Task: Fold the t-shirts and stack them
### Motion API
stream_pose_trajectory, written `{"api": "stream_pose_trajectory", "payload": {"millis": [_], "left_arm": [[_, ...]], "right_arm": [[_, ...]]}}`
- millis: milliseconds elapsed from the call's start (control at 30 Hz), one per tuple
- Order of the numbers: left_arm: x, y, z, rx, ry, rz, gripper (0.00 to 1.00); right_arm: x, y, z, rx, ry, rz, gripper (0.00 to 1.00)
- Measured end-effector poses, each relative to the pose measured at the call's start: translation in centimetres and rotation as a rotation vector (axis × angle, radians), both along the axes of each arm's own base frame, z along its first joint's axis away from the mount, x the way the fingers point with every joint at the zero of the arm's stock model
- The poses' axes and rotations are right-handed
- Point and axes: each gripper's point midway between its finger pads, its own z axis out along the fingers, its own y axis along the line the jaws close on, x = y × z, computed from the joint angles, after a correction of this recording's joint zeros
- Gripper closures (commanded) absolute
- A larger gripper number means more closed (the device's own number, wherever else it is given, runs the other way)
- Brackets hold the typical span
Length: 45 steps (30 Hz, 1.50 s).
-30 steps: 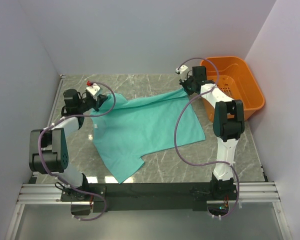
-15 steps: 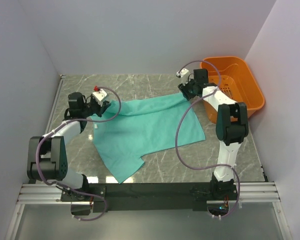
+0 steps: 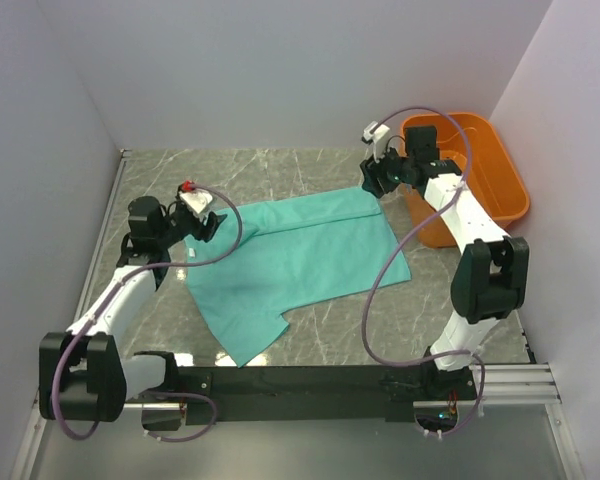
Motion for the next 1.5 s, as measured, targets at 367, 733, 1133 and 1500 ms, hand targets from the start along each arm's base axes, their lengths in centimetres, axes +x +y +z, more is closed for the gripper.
{"api": "stream_pose_trajectory", "payload": {"millis": [367,733,1133,1500], "left_arm": [[6.0,0.8,-5.0,-0.168,0.421,0.211,0.30],[7.6,0.7,-12.2,-0.182,0.707,0.355,0.33],[6.1,-2.2,-14.5,-0.110,0.818,0.298,0.39],[5.0,-3.0,-15.0,-0.066,0.847,0.274,0.75]], "right_arm": [[-11.6,3.0,-1.1,0.218,0.265,0.135,0.42],[-13.8,4.0,-1.8,0.298,0.359,0.158,0.43],[-13.7,3.9,-2.1,0.306,0.375,0.147,0.43],[-13.7,3.6,-2.0,0.323,0.380,0.140,0.44]]}}
